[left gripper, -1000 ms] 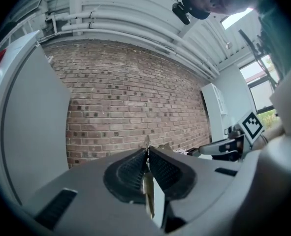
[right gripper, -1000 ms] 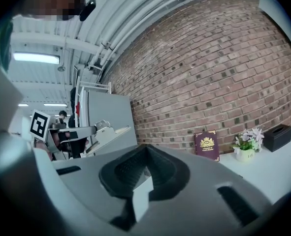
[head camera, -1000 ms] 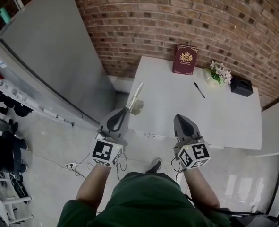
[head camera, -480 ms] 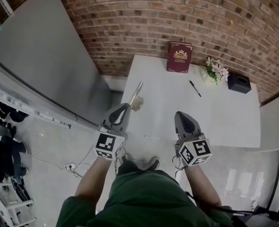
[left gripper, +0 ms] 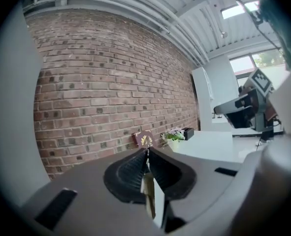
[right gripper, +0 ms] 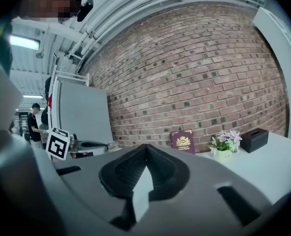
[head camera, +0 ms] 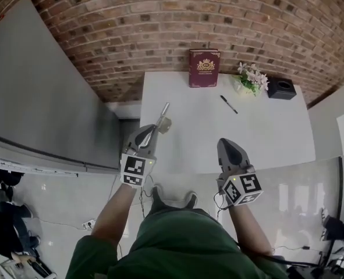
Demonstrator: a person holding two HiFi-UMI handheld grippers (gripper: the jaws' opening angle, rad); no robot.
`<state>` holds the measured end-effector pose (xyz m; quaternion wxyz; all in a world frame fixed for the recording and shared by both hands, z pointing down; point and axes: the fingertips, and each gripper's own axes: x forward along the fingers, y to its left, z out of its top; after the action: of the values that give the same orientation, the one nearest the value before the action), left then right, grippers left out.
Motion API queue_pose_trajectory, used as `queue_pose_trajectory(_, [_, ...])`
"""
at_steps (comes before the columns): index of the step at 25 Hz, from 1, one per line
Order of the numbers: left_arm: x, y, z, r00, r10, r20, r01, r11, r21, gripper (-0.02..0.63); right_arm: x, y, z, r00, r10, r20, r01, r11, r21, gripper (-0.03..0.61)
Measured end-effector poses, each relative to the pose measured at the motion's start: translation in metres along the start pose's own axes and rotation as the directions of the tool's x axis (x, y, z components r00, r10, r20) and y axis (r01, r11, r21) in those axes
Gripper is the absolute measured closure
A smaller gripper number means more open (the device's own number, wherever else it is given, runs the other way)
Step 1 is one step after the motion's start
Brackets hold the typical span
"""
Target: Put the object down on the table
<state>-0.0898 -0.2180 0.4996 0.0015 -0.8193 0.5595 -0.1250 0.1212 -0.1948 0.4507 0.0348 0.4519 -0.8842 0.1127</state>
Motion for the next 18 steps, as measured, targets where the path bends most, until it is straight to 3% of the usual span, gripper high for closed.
queue_pose_trajectory(9, [0.064, 0.033, -0.060, 0.986, -0.122, -0.112, 0.129, 0.990, 0.058, 0.592, 0.004, -0.001, -0.009, 0.983, -0.182, -0.026, 0.182, 0.983, 0.019, 0.575])
queue_pose_trajectory(18, [0.114, 0.022, -0.108, 0.951, -0.219, -0.221, 0.249, 0.961, 0.121, 0.592, -0.004, 0.010, -0.020, 0.963, -0.266, -0.040, 0.268, 0.962, 0.049, 0.575])
